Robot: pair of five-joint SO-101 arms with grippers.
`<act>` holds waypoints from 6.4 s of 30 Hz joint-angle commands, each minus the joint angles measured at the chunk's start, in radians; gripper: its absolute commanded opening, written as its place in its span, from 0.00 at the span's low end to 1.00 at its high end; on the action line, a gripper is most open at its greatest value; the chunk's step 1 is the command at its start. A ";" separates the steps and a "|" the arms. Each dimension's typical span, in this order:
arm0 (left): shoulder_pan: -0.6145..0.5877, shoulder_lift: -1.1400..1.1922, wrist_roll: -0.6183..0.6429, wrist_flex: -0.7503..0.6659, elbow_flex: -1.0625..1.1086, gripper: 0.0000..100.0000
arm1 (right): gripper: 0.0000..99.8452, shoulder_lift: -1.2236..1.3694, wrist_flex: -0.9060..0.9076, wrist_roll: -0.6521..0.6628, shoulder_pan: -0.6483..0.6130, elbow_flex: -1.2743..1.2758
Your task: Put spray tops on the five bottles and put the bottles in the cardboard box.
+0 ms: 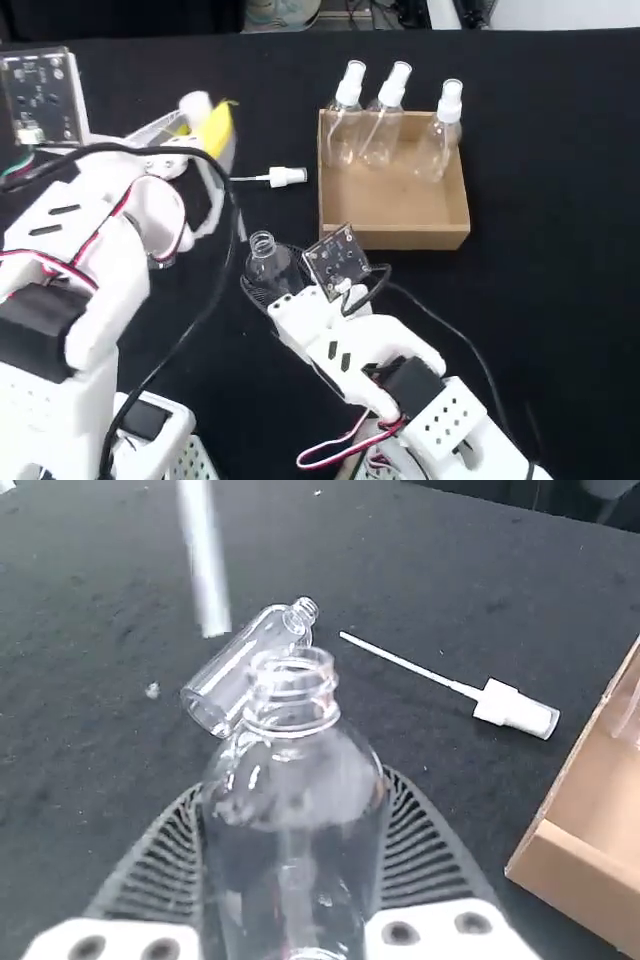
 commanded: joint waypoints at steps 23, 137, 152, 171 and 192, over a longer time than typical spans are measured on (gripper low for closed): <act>0.094 -0.020 0.020 -0.037 -0.163 0.03 | 0.02 -0.360 -0.031 -0.005 -0.008 0.122; -0.275 -0.161 -0.095 -0.721 1.294 0.19 | 0.02 1.009 -1.086 -0.008 0.555 -0.196; -0.274 -0.157 -0.089 -0.721 1.294 0.19 | 0.02 1.161 -1.278 -0.002 0.554 -0.197; -0.274 -0.161 -0.089 -0.723 1.314 0.19 | 0.02 1.204 -1.306 0.000 0.494 -0.197; -0.277 -0.161 -0.089 -0.723 1.313 0.19 | 0.18 1.199 -1.232 0.000 0.453 -0.196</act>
